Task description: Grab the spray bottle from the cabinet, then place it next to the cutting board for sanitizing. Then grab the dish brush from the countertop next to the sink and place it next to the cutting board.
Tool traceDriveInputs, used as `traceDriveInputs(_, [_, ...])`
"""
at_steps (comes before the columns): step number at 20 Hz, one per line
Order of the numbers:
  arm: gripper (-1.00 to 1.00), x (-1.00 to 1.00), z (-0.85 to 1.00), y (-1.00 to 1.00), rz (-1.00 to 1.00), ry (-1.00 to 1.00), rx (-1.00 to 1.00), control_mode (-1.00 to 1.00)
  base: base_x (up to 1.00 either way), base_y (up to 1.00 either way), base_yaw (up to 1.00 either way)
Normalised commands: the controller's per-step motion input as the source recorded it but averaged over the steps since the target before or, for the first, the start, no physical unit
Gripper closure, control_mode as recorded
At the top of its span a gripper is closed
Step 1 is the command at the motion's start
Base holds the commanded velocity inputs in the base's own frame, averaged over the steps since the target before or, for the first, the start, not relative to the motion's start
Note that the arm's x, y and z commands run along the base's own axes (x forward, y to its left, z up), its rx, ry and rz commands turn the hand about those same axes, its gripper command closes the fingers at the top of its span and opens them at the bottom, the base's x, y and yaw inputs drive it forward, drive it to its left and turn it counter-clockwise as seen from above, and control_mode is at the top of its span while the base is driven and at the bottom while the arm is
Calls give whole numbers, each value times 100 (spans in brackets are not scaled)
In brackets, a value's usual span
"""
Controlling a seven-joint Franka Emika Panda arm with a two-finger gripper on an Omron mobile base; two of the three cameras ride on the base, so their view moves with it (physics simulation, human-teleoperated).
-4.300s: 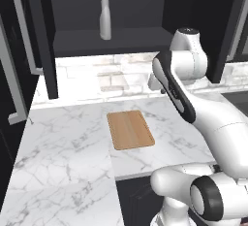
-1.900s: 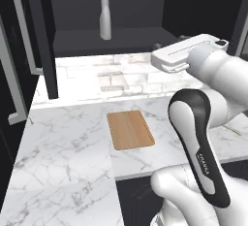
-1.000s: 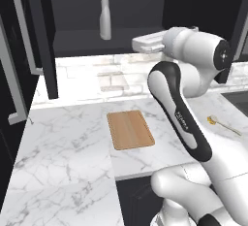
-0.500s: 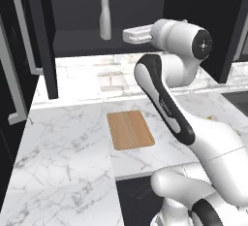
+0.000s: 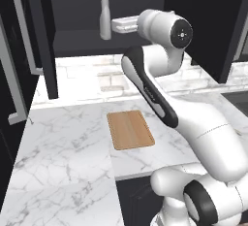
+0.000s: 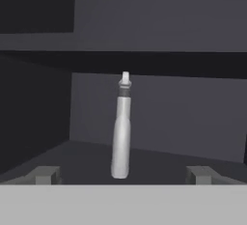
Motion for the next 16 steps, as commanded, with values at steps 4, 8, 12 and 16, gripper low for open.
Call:
traceDriveInputs(4, [-100, 26, 19, 0, 0, 0, 0, -100, 0, 0, 0])
traceDriveInputs(8, [-100, 26, 15, 0, 0, 4, 0, -100, 0, 0, 0])
traceDriveInputs(12, [-100, 33, 0, 0, 0, 8, 0, -100, 0, 0, 0])
traceDriveInputs(16, [-100, 38, 0, 1, 0, 1, 0, -100, 0, 0, 0])
